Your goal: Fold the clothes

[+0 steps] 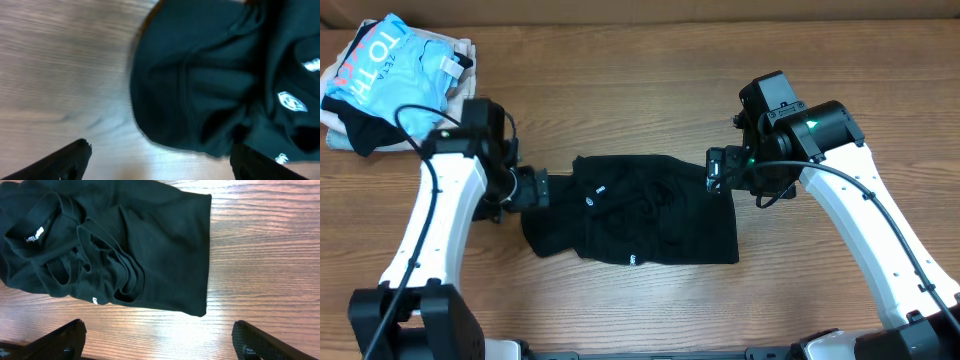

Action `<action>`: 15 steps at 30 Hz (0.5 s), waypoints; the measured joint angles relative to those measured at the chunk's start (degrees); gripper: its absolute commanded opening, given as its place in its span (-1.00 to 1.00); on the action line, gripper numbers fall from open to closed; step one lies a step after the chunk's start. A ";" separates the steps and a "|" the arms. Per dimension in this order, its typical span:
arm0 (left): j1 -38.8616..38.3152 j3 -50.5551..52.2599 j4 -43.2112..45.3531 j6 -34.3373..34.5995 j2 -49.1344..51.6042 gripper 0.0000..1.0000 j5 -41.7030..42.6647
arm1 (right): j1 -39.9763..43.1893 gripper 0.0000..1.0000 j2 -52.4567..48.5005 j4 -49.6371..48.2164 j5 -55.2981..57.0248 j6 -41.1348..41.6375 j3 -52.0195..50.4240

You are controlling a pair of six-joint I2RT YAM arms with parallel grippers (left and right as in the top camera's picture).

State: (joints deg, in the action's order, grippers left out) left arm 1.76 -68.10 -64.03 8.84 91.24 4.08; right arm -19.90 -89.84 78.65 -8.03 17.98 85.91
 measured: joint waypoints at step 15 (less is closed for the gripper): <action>0.00 14.23 19.98 0.00 0.00 0.81 3.50 | -0.02 0.96 0.00 -1.14 1.49 -0.04 0.00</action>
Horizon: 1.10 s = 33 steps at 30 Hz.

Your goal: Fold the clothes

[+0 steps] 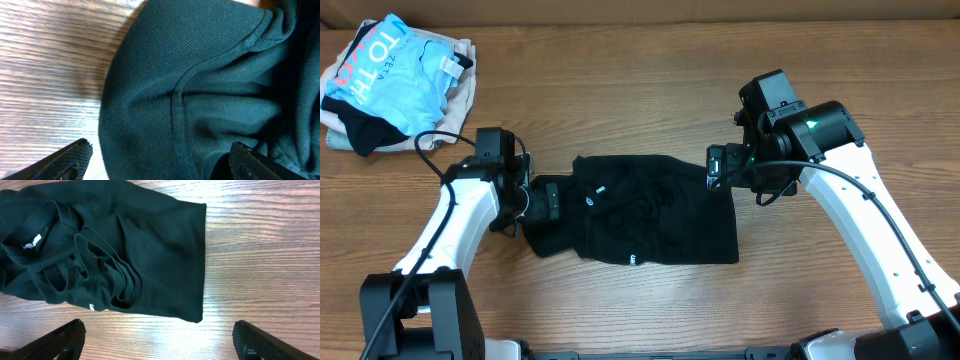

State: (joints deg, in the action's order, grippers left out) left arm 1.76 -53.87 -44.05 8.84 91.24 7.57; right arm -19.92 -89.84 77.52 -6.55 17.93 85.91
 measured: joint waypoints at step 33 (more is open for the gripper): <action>3.78 -11.21 -13.00 2.60 8.79 -0.92 -4.59 | 0.00 0.74 0.00 -1.03 0.11 0.00 0.00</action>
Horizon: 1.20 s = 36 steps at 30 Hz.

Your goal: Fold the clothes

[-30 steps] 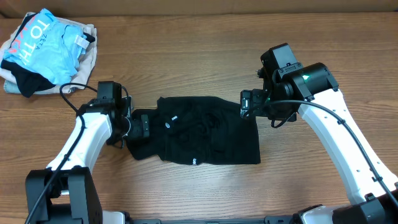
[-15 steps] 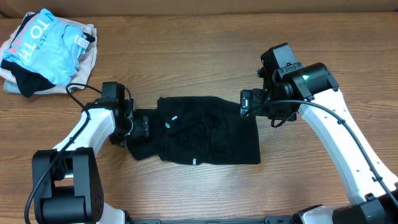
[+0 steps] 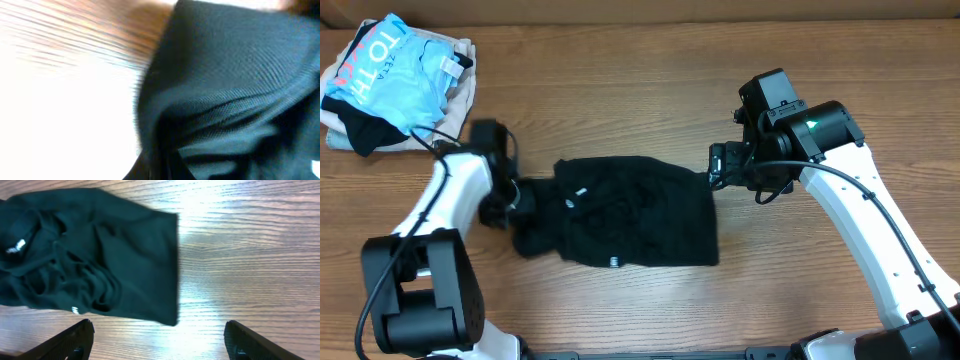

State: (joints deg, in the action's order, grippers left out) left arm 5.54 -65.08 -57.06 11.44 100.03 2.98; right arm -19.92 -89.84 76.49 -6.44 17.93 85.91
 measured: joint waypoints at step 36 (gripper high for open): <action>-42.93 -23.85 -4.46 1.18 0.20 -0.91 4.42 | 12.37 0.72 0.00 2.82 0.02 0.02 0.00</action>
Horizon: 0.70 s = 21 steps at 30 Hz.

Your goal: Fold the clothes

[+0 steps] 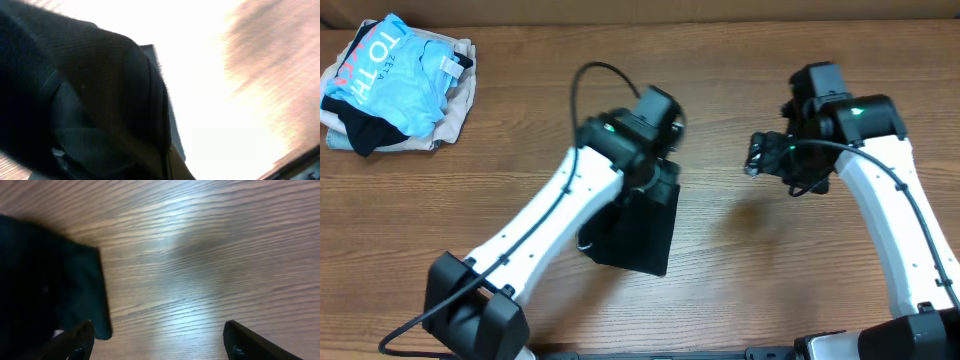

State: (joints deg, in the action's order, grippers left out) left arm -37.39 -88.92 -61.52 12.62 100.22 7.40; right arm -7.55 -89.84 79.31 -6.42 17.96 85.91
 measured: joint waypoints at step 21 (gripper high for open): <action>2.93 -11.21 -9.92 3.34 9.70 1.00 0.76 | 9.03 0.75 0.00 -0.35 -0.83 -1.49 0.00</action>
State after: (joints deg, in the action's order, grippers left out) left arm -34.46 -100.14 -71.44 15.97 109.93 8.16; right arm 1.48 -89.84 78.96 -7.25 16.47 85.91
